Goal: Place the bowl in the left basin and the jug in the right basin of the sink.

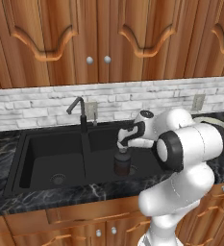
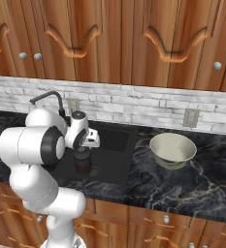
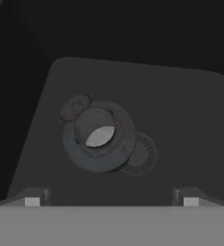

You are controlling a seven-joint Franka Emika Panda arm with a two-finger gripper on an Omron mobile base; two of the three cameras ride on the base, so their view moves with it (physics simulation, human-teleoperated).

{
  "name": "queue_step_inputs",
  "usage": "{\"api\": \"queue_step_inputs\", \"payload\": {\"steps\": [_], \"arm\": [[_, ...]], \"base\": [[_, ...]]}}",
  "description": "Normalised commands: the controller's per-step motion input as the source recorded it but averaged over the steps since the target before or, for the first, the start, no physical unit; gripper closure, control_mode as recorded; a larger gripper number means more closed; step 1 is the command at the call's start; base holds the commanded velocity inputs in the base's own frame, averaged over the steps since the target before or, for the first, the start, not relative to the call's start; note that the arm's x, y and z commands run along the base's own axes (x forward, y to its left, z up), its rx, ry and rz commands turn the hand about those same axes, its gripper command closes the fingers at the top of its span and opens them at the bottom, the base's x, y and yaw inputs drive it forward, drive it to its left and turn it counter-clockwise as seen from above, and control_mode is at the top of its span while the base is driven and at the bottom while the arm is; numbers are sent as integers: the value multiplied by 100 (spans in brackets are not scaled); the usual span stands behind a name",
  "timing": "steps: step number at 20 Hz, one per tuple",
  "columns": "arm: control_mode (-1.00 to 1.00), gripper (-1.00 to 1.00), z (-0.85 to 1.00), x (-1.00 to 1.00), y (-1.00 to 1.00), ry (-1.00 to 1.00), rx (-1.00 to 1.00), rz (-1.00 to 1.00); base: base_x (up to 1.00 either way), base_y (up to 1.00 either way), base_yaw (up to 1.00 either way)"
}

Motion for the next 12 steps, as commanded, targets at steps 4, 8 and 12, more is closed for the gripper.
{"api": "queue_step_inputs", "payload": {"steps": [4, 8, 12], "arm": [[-100, -100, 22, -25, -9, -11, 0, -3], [-100, -100, 30, -27, -13, -10, 0, -3], [-100, -100, 44, -23, -17, 0, -1, -11]], "base": [[0, 0, 0], [0, 0, 0], [0, 0, 0]]}}
